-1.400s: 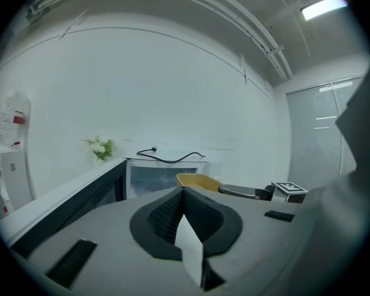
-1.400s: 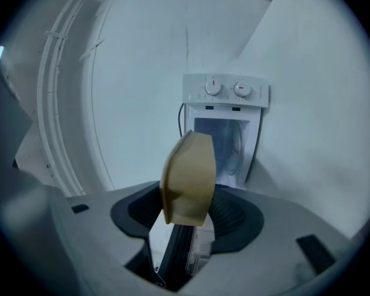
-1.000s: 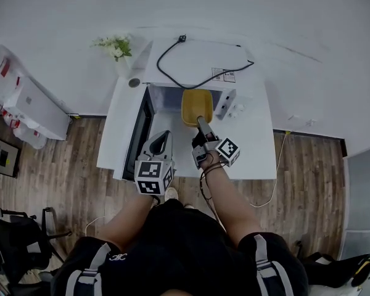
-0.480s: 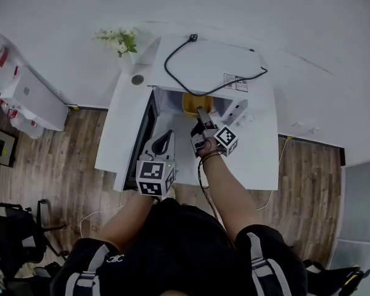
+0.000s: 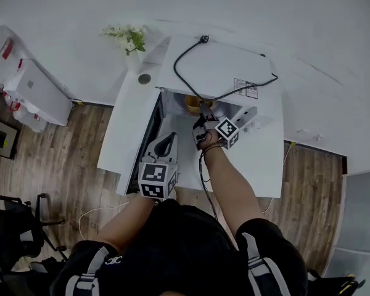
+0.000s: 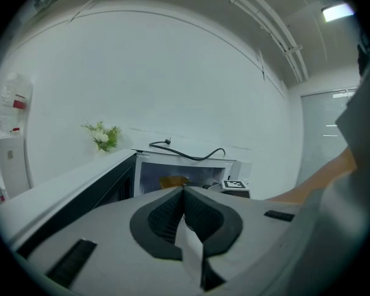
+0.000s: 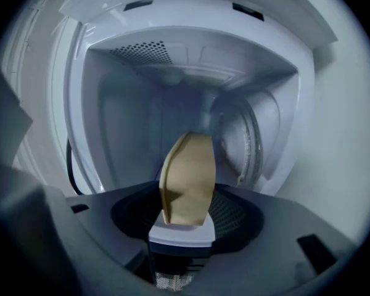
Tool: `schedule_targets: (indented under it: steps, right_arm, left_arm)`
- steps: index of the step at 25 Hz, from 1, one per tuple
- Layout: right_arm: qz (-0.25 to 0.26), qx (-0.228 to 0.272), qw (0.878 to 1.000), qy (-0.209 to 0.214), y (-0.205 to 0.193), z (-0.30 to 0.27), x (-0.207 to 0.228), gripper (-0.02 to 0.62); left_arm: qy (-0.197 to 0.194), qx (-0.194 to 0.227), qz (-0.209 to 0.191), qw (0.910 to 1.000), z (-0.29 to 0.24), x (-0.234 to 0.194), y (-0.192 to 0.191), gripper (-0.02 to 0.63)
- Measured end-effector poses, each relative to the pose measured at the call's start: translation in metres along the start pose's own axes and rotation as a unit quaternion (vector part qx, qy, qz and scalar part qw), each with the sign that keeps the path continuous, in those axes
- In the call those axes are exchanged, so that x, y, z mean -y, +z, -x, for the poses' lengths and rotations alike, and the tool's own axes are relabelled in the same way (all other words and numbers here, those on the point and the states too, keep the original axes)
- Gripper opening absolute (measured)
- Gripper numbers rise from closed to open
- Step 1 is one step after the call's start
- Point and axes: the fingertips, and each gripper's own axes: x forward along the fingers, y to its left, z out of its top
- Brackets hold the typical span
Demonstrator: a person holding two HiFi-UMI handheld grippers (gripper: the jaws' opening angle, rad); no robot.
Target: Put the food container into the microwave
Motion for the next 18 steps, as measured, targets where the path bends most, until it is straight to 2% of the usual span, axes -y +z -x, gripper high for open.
schedule_targets:
  steps: [5,9,13,18]
  right_arm:
    - [0.004,0.006,1.000,-0.022,0.004,-0.012,0.008,0.232]
    - [0.063,0.006,0.995,-0.073,0.008,-0.014,0.016,0.233]
    - [0.149,-0.023,0.980,-0.131,0.004,-0.014,0.022,0.247]
    - [0.236,-0.041,0.956,-0.167,0.011,-0.008,0.023,0.366]
  left_arm:
    - [0.001,0.000,-0.006,1.0000,0.000,-0.003,0.000,0.000]
    - [-0.006,-0.002,0.003,1.0000,-0.003,-0.003,-0.001,0.000]
    - [-0.010,-0.005,0.002,0.9999,-0.007,-0.003,-0.002,0.000]
    - [-0.018,-0.003,0.002,0.9998,-0.014,0.000,0.002,0.000]
